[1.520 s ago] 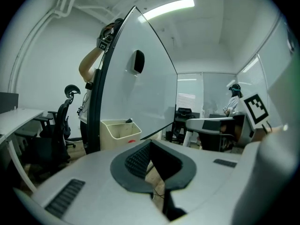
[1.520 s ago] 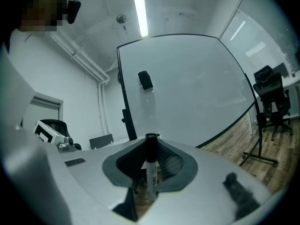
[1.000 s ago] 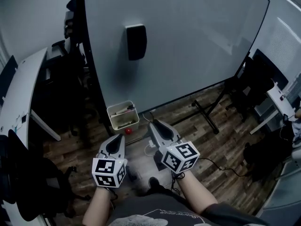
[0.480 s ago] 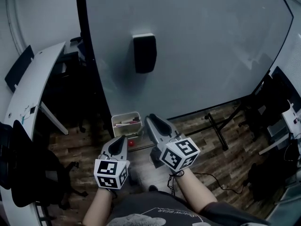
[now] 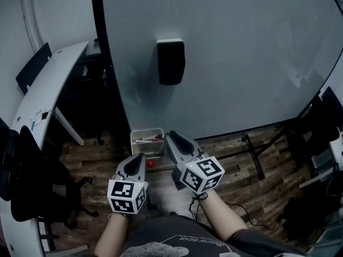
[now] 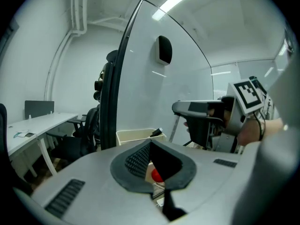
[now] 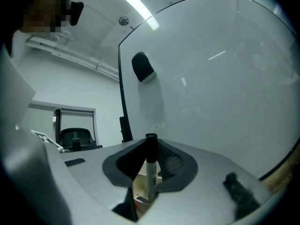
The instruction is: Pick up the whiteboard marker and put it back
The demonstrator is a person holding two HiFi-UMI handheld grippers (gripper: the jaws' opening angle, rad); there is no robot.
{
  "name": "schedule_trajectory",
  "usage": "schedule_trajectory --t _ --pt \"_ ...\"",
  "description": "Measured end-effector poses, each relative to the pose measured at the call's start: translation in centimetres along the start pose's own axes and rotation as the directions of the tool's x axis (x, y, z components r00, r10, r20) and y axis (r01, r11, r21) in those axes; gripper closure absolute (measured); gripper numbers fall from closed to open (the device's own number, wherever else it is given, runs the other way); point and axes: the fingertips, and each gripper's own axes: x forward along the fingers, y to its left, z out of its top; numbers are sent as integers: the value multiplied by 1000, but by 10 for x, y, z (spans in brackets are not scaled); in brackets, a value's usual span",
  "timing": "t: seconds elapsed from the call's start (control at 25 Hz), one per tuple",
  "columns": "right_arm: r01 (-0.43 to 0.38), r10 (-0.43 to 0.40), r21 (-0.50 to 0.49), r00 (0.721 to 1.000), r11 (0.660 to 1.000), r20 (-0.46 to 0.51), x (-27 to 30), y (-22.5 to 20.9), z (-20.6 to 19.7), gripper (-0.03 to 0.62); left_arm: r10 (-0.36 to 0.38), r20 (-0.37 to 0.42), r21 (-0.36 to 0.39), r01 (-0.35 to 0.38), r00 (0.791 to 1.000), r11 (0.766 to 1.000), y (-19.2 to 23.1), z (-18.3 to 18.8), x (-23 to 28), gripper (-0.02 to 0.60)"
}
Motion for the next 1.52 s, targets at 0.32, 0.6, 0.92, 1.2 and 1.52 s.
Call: schedule_trajectory --t 0.32,0.6,0.92,1.2,1.52 --pt "-16 17 23 998 1000 -56 1 -8 -32 514 19 -10 1 -19 1000 1000 1 -1 5 569" --pt "-34 32 -22 996 999 -89 5 -1 -44 514 20 -16 -1 -20 1000 1000 6 -5 3 569" --pt "-10 1 -70 993 997 -120 2 -2 -45 513 -13 -14 -5 13 1000 1000 1 -8 7 569" --pt "25 -30 -57 995 998 -93 -7 4 -37 494 -68 -5 2 68 998 998 -3 -6 4 569" --pt "145 -147 -90 989 985 -17 -28 9 -17 477 -155 11 29 155 988 988 -10 0 -10 569"
